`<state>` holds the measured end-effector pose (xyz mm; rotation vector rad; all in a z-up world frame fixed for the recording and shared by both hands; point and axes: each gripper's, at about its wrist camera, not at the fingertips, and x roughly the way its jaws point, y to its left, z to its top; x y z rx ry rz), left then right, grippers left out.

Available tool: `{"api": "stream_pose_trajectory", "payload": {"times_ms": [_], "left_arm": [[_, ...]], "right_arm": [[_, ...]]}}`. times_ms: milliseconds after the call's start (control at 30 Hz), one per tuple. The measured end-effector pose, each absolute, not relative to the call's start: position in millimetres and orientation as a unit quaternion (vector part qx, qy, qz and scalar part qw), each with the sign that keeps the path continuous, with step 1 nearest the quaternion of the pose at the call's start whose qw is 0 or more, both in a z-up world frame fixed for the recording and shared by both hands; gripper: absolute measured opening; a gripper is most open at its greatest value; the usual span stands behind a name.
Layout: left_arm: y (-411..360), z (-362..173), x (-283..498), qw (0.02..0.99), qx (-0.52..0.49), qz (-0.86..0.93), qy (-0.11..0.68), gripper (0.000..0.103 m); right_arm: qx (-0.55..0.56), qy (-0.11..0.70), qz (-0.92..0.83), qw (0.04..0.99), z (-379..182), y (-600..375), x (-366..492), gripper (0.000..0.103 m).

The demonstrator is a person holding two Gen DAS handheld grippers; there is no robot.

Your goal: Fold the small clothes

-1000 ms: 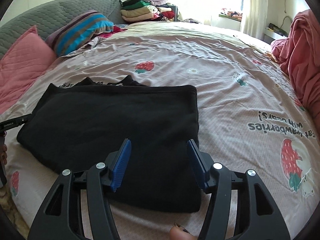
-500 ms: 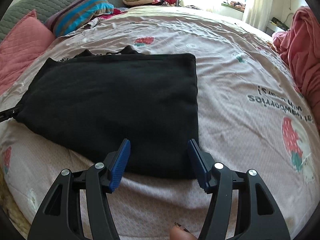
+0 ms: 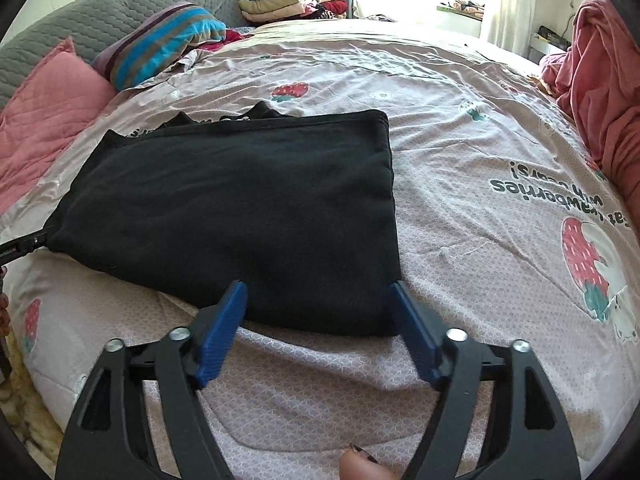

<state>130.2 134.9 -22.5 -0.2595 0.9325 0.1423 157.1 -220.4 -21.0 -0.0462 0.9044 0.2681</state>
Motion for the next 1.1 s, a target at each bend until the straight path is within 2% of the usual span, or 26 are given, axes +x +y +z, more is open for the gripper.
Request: {"api": "stream_pose_trajectory", "payload": {"times_ms": [167, 267, 500, 633, 700, 867, 1100], "left_arm": [[133, -20, 127, 0.883, -0.124, 0.068, 0.447, 0.059], [131, -18, 126, 0.883, -0.121, 0.069, 0.447, 0.066], [124, -13, 120, 0.884, -0.12, 0.063, 0.447, 0.071], [119, -11, 118, 0.885, -0.114, 0.062, 0.447, 0.074], [117, -10, 118, 0.885, -0.112, 0.061, 0.447, 0.083], [112, -5, 114, 0.889, -0.107, 0.058, 0.442, 0.093], [106, 3, 108, 0.894, -0.098, 0.053, 0.434, 0.093]], "right_arm": [[-0.012, 0.438, 0.129, 0.89, -21, -224, 155, 0.082], [-0.004, 0.439, 0.128, 0.889, -21, -227, 154, 0.085], [0.002, 0.434, 0.125, 0.892, -16, -228, 152, 0.095], [0.005, 0.43, 0.128, 0.894, -13, -229, 150, 0.097], [0.007, 0.428, 0.13, 0.894, -11, -230, 149, 0.098], [0.006, 0.425, 0.131, 0.895, -9, -232, 146, 0.098], [0.006, 0.414, 0.129, 0.901, -2, -234, 140, 0.098]]}}
